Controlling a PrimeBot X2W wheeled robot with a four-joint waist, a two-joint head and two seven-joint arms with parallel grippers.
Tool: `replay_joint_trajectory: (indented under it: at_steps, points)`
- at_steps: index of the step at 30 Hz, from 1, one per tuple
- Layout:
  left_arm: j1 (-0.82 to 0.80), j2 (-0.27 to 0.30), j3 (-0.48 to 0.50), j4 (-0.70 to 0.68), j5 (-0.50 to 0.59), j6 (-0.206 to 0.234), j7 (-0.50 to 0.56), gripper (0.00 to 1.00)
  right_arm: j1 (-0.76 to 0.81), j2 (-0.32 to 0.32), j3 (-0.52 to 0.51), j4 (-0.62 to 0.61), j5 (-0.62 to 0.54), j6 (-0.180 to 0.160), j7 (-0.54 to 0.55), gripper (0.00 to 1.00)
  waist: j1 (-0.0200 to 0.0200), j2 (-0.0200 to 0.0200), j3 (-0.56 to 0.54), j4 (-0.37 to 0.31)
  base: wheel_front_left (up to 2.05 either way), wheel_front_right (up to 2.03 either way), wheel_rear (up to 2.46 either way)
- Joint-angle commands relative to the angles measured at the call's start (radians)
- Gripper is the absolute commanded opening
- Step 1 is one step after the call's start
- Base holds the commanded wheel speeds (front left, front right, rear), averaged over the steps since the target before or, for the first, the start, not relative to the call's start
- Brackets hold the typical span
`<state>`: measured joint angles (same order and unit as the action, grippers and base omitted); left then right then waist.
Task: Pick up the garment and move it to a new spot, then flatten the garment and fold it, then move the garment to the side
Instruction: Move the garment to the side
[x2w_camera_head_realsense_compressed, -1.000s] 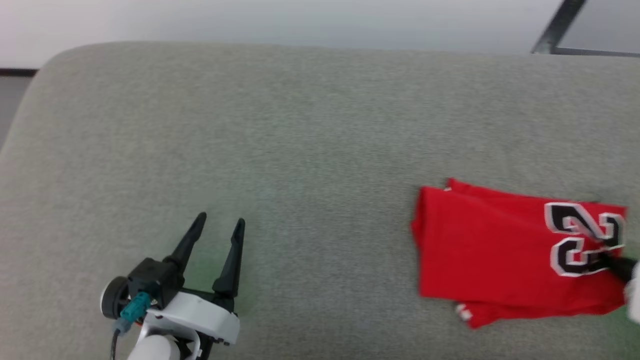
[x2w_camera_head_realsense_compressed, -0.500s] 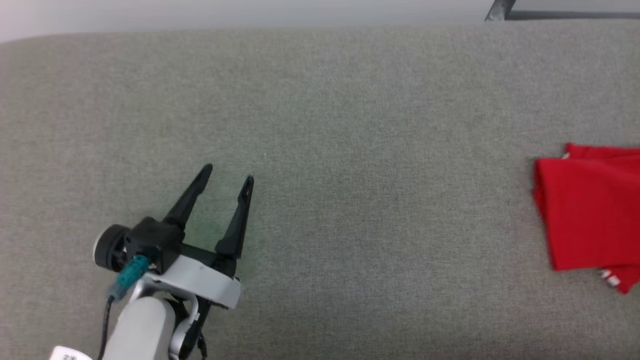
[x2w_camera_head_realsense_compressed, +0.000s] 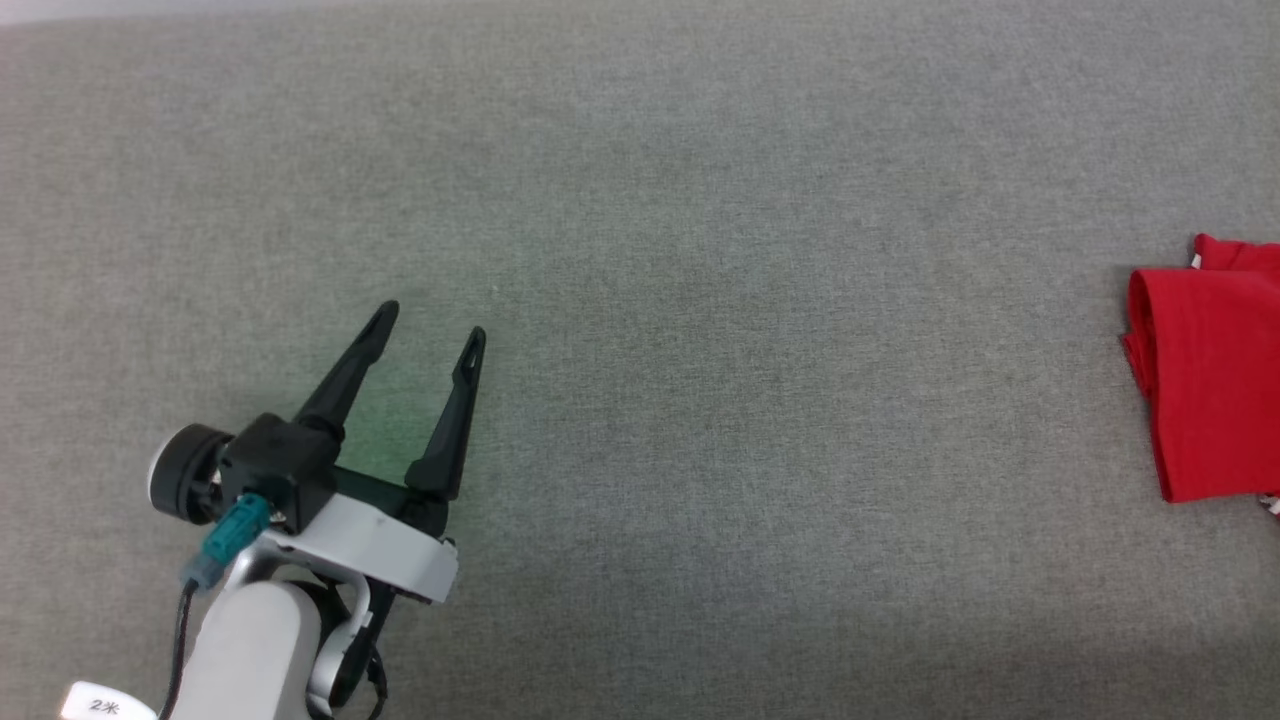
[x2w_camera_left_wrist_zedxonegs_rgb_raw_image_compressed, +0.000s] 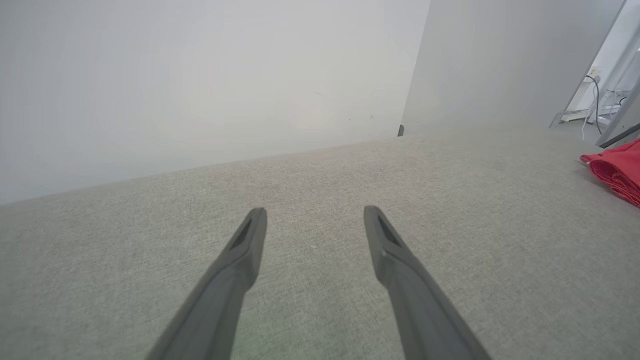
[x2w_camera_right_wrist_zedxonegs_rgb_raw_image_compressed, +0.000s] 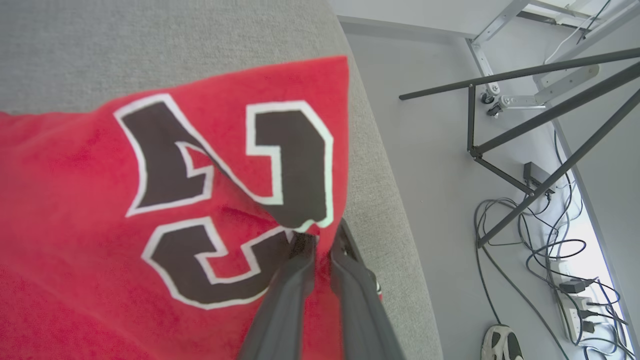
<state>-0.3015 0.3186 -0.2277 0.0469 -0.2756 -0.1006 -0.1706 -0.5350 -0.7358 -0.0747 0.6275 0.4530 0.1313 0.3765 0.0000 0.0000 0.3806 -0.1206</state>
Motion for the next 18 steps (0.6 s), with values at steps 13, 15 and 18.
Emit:
replay_joint_trajectory:
  at_steps: [13,15,18]
  points:
    - [-0.022,0.009,0.005,-0.01,-0.008,0.013,-0.004,1.0,-0.115,0.07,0.025,0.167,-0.115,-0.001,-0.166,0.42,0.0,0.0,0.008,-0.004,0.0,0.0,0.0]
    - [-0.016,0.004,0.007,-0.002,-0.015,0.016,-0.018,1.0,-0.123,0.068,0.028,0.187,-0.114,-0.001,-0.179,1.0,0.0,0.0,-0.008,0.003,0.0,0.0,0.0]
    - [-0.006,-0.009,0.009,0.013,-0.02,0.02,-0.044,1.0,-0.123,0.055,0.036,0.206,-0.112,-0.001,-0.195,1.0,0.0,0.0,-0.039,0.017,0.0,0.0,0.0]
